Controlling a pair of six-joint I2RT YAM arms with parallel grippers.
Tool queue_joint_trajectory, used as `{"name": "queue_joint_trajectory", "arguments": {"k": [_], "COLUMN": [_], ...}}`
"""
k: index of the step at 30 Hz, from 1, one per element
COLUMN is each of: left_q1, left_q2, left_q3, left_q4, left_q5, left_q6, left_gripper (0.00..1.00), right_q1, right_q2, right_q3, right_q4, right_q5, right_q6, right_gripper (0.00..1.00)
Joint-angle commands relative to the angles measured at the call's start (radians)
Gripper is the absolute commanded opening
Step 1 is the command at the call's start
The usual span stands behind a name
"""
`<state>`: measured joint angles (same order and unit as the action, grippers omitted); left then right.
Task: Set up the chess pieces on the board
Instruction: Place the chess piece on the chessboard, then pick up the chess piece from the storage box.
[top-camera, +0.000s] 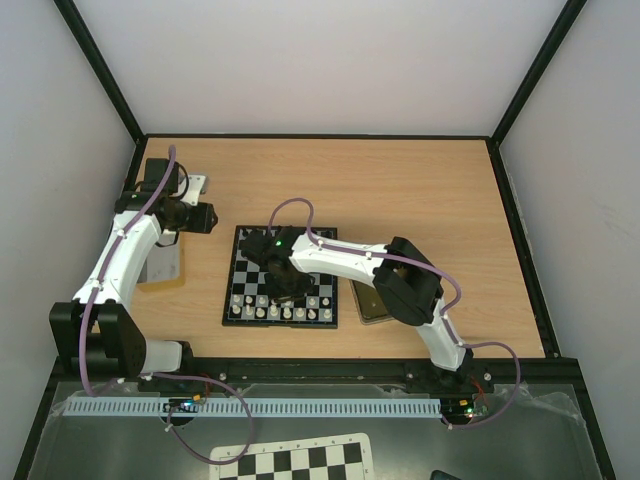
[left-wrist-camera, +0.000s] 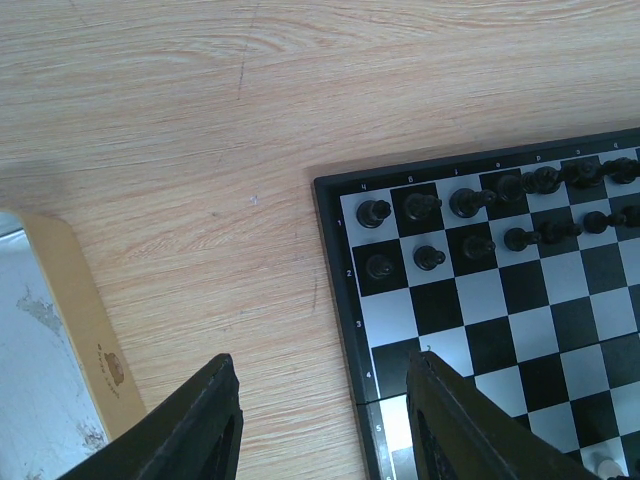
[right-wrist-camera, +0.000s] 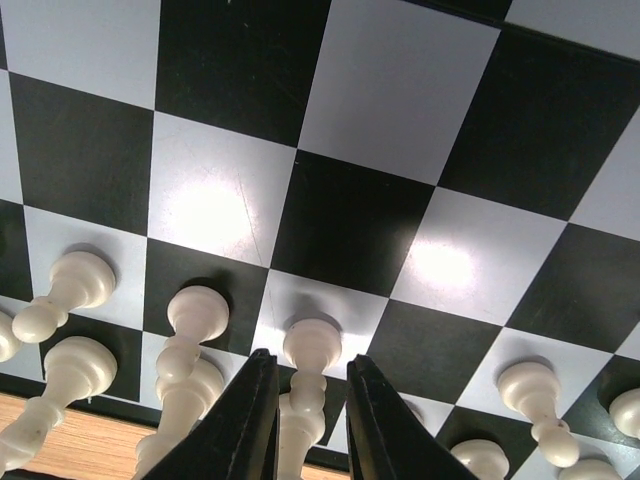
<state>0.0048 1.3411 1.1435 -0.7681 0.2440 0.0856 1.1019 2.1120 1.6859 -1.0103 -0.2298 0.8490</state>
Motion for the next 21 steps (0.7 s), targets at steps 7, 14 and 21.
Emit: {"name": "queue_joint_trajectory", "arguments": {"k": [7,14,21], "left_q1": [-0.003,-0.003,-0.003], "left_q2": [-0.005,0.002,0.009], "left_q3": [-0.011,-0.010,-0.008], "left_q4": [-0.002,0.000,0.001], "left_q5": [0.016,0.019,0.021], "left_q6": [0.005,0.005,0.006], "left_gripper": [0.47,0.47,0.47], "right_q1": [-0.003,-0.016,-0.027], "right_q2": [0.044,0.055,0.070], "right_q3": [0.045,0.066,0.081], "right_q4": [-0.019,-0.028,-0.033], "right_q5": [0.028,0.032,0.033], "right_q6": [-0.017,-0.028,-0.037], "right_gripper": [0.18,0.23,0.24]}}
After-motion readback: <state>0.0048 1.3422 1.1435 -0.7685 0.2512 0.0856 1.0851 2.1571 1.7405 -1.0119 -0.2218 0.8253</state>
